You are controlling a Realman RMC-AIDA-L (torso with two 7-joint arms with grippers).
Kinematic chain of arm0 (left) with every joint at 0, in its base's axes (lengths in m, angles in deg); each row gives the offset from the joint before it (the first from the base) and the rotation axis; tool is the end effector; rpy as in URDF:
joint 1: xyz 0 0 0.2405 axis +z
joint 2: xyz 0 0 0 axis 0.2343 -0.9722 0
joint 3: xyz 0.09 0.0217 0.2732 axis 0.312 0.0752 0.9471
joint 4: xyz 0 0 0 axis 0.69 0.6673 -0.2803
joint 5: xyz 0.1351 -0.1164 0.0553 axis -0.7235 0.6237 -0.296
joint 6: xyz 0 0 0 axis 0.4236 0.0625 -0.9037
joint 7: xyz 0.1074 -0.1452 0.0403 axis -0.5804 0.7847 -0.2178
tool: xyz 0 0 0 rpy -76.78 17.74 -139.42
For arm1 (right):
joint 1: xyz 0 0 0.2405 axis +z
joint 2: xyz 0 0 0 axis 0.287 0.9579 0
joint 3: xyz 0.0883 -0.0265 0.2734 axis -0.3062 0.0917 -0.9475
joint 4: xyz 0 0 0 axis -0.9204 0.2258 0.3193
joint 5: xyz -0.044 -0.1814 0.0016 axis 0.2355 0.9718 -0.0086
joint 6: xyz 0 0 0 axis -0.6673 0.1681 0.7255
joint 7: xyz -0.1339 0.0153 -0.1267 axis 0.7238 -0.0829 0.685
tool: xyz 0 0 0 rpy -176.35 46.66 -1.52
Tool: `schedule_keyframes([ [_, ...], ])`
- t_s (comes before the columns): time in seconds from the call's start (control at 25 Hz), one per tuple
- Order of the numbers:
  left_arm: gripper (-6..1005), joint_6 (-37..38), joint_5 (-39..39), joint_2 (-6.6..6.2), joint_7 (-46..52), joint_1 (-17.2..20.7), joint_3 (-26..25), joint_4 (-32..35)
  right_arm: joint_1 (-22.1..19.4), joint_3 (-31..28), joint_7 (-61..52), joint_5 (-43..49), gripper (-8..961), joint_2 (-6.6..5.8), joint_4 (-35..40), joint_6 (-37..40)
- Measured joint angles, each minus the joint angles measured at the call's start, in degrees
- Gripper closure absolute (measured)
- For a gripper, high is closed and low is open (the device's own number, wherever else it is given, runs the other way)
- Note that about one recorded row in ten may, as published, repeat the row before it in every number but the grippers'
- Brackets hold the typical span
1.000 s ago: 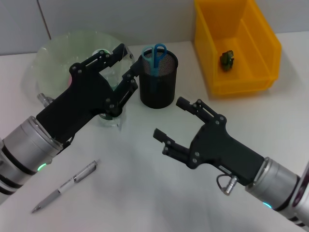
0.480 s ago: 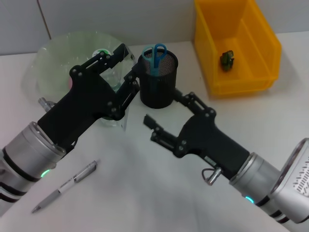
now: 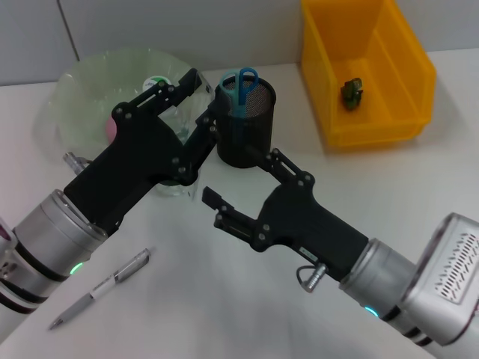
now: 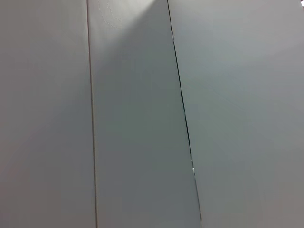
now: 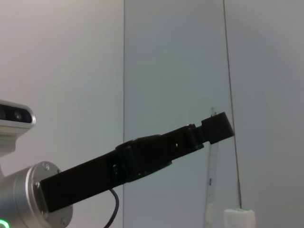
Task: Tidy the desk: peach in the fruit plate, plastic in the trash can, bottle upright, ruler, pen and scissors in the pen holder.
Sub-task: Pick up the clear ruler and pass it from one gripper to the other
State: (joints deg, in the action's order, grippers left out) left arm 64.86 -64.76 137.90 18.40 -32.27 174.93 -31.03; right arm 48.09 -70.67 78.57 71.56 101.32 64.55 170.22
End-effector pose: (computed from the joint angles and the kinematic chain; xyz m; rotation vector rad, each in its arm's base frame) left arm -0.1804 0.3064 -0.0710 -2.1232 -0.0642 -1.2697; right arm 0.1996 0.2891 -0.1262 -2.1684 0.2653 1.1259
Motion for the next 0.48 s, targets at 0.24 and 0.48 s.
schedule_keyframes([
  [0.24, 610, -0.72, 1.72, 0.00, -1.21, -0.02, 1.06, -0.16, 1.23, -0.94, 0.04, 1.83, 143, 0.00, -0.99, -1.28],
  [0.48, 610, -1.28, 4.51, 0.00, -4.62, 0.04, 4.22, -0.22, 0.69, -8.38, 3.90, 6.60, 143, 0.00, -3.78, -5.73],
])
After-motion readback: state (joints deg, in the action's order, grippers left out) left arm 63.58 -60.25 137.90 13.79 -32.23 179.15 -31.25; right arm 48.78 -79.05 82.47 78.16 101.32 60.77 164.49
